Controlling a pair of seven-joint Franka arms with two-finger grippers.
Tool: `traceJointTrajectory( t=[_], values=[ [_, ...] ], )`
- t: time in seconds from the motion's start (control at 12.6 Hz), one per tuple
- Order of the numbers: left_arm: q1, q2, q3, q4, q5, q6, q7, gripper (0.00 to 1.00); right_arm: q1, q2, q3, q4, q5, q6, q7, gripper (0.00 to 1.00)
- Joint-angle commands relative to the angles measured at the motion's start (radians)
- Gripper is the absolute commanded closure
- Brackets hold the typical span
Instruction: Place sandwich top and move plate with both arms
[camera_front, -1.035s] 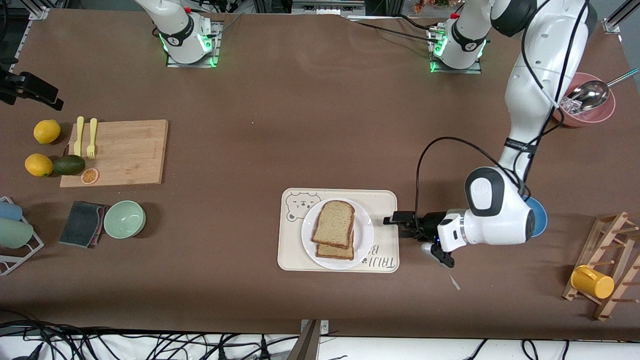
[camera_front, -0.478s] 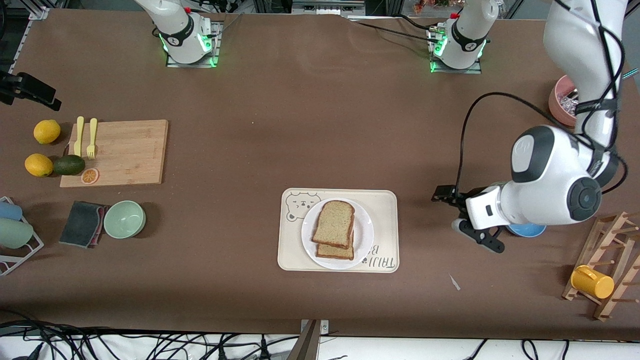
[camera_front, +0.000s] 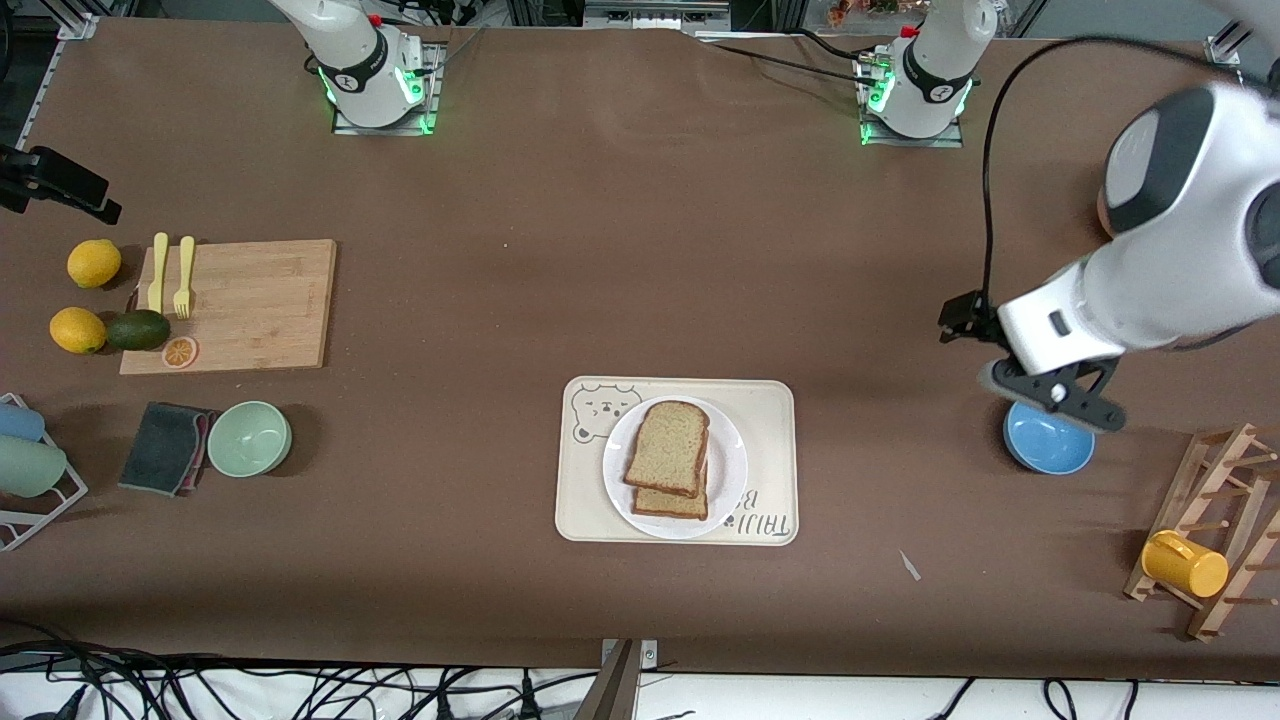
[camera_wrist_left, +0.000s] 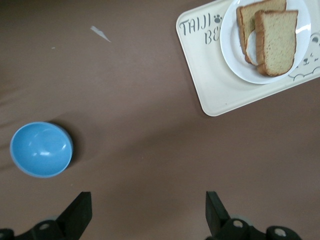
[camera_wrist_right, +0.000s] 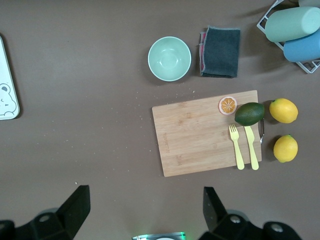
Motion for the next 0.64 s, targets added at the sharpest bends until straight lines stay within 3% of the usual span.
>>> traceJointTrajectory(
  t=[0.0,0.08,0.24,0.32,0.56],
  values=[
    [-0.002,-0.208,0.02,-0.184,0.033,0.008,-0.057,0.0,-0.009,-0.001,0.003,0.01,0.019,-0.001,0.003,0.0],
    [-0.002,-0.245,0.047,-0.229,0.02,0.021,-0.056,0.0,-0.009,-0.001,0.003,0.011,0.019,-0.001,0.003,0.0],
    [-0.04,-0.281,0.191,-0.252,-0.096,0.034,-0.051,0.0,-0.011,-0.001,0.0,0.011,0.017,-0.001,0.003,0.0],
    [-0.054,-0.304,0.225,-0.285,-0.118,0.038,-0.044,0.0,-0.011,-0.001,0.0,0.011,0.019,-0.001,0.003,0.0],
    [-0.037,-0.391,0.175,-0.385,-0.021,0.078,-0.053,0.0,-0.011,-0.001,-0.001,0.01,0.019,0.001,0.003,0.0]
  ],
)
